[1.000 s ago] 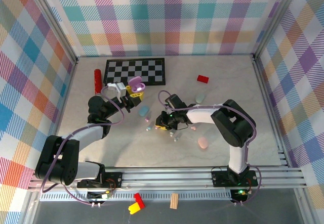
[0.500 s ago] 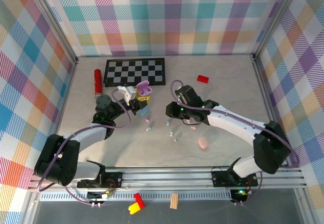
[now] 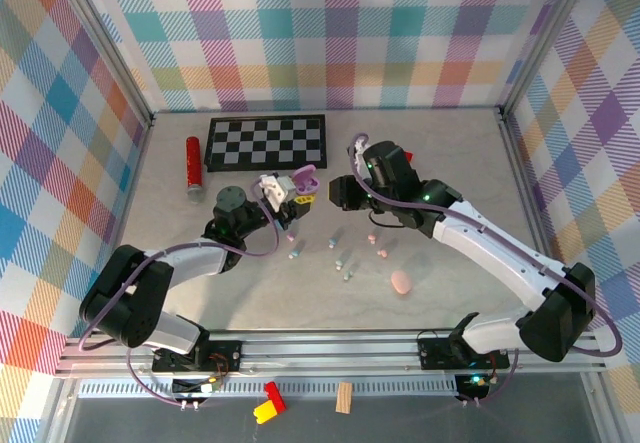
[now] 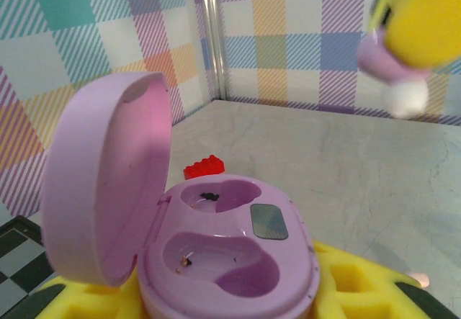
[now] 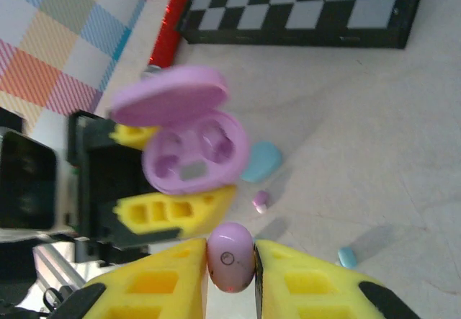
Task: Insert wireless bluetooth earbuds into charging case
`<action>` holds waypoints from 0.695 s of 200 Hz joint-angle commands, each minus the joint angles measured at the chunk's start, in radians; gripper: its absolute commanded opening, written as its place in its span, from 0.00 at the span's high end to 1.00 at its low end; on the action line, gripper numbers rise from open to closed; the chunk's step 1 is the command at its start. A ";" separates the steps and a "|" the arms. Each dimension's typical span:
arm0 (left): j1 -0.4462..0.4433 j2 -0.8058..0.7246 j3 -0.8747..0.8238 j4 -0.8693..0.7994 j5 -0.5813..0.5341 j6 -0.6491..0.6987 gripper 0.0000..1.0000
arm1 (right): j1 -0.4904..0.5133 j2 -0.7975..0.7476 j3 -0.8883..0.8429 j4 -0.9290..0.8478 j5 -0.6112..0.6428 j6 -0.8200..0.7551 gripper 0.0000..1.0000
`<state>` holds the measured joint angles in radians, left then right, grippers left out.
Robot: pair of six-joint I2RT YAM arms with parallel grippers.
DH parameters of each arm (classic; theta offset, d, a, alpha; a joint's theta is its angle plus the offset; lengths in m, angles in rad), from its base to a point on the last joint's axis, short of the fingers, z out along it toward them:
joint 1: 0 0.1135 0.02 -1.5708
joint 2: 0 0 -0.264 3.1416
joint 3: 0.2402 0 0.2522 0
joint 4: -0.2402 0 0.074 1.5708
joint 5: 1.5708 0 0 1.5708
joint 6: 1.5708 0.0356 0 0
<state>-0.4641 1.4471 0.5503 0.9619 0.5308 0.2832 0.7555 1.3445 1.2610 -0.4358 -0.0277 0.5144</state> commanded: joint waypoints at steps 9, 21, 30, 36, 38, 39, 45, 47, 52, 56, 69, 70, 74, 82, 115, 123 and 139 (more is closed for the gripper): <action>-0.037 0.013 0.051 0.003 -0.025 0.050 0.66 | 0.001 0.057 0.087 -0.023 -0.062 -0.067 0.77; -0.048 0.015 0.057 -0.005 -0.029 0.059 0.66 | 0.001 0.081 0.112 -0.023 -0.082 -0.072 0.77; -0.055 0.015 0.062 -0.014 -0.030 0.066 0.66 | 0.001 0.100 0.131 -0.028 -0.096 -0.078 0.77; -0.059 0.015 0.065 -0.020 -0.031 0.070 0.66 | 0.001 0.108 0.140 -0.031 -0.099 -0.084 0.77; -0.060 0.015 0.066 -0.022 -0.031 0.070 0.66 | 0.001 0.113 0.143 -0.035 -0.100 -0.086 0.77; -0.060 0.015 0.066 -0.022 -0.031 0.071 0.66 | 0.001 0.114 0.145 -0.035 -0.101 -0.087 0.77; -0.063 0.016 0.069 -0.027 -0.031 0.074 0.66 | 0.001 0.122 0.153 -0.039 -0.103 -0.093 0.77; -0.064 0.016 0.069 -0.028 -0.031 0.073 0.66 | 0.000 0.125 0.158 -0.041 -0.105 -0.096 0.77; -0.065 0.016 0.071 -0.030 -0.031 0.074 0.66 | 0.001 0.131 0.162 -0.043 -0.107 -0.099 0.77; -0.067 0.015 0.072 -0.032 -0.031 0.075 0.66 | 0.001 0.136 0.168 -0.047 -0.108 -0.104 0.77; -0.071 0.013 0.077 -0.040 -0.027 0.077 0.66 | 0.000 0.150 0.178 -0.054 -0.112 -0.112 0.77; -0.071 0.013 0.077 -0.041 -0.026 0.078 0.66 | 0.001 0.150 0.179 -0.054 -0.113 -0.113 0.77; -0.073 0.013 0.079 -0.044 -0.025 0.079 0.66 | 0.000 0.154 0.181 -0.055 -0.115 -0.113 0.77; -0.074 0.013 0.081 -0.050 -0.025 0.082 0.66 | 0.000 0.160 0.185 -0.056 -0.119 -0.116 0.77; -0.079 0.010 0.083 -0.058 -0.025 0.083 0.66 | 0.001 0.177 0.188 -0.053 -0.139 -0.116 0.77; -0.079 0.009 0.085 -0.059 -0.025 0.083 0.66 | 0.000 0.183 0.187 -0.055 -0.141 -0.116 0.77; -0.080 0.006 0.089 -0.068 -0.021 0.083 0.66 | 0.001 0.193 0.186 -0.058 -0.141 -0.115 0.77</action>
<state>-0.5301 1.4544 0.6067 0.8921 0.5030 0.3424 0.7555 1.5181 1.4105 -0.4812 -0.1436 0.4244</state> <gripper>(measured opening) 0.360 0.228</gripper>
